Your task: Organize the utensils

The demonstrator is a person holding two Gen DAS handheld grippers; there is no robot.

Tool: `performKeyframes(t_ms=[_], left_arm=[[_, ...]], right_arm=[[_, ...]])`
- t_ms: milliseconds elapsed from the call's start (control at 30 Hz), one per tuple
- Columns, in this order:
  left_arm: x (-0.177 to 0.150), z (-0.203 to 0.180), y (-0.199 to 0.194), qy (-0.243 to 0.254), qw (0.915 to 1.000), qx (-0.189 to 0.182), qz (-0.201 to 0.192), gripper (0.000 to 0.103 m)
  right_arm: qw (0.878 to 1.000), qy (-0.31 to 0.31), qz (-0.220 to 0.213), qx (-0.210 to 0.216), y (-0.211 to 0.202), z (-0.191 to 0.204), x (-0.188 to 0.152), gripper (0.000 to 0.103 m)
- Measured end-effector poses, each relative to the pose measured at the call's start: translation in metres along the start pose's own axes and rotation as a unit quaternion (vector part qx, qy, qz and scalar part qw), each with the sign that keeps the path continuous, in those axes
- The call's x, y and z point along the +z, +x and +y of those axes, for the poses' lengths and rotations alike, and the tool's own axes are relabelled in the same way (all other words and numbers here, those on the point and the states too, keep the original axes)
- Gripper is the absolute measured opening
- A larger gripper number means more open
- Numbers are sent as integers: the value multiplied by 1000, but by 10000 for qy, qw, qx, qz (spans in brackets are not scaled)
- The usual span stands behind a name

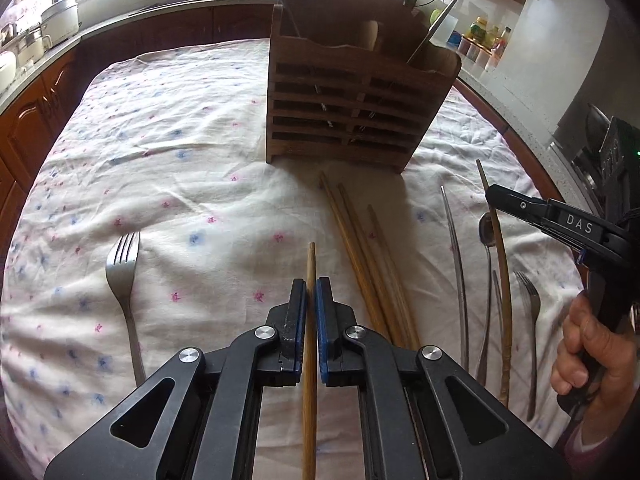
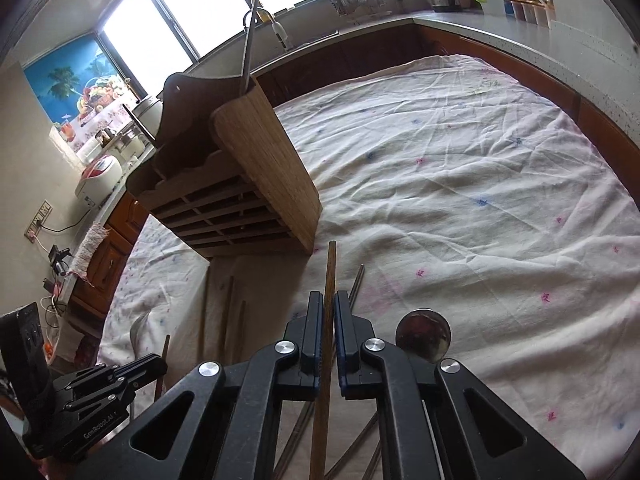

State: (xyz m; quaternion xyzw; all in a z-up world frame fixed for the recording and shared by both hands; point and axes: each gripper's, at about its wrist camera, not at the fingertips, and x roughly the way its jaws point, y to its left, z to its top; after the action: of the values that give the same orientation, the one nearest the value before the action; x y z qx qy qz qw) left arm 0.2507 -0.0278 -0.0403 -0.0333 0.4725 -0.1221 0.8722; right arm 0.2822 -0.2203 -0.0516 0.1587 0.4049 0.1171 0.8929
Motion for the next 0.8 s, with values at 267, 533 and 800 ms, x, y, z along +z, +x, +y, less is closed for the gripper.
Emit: performKeyframes(t_ms=[267, 533, 800], left_arm=[[-2, 4, -35, -44, 9993, -84, -350, 4], [3, 5, -85, -72, 9956, -206, -912, 4], [4, 5, -130, -104, 9894, -302, -1419, 4]], right_arm=[[9994, -111, -258, 198, -34, 14, -3, 5], [9975, -260, -542, 374, -66, 31, -4, 5], [9936, -422, -929, 483, -103, 48, -2, 5]])
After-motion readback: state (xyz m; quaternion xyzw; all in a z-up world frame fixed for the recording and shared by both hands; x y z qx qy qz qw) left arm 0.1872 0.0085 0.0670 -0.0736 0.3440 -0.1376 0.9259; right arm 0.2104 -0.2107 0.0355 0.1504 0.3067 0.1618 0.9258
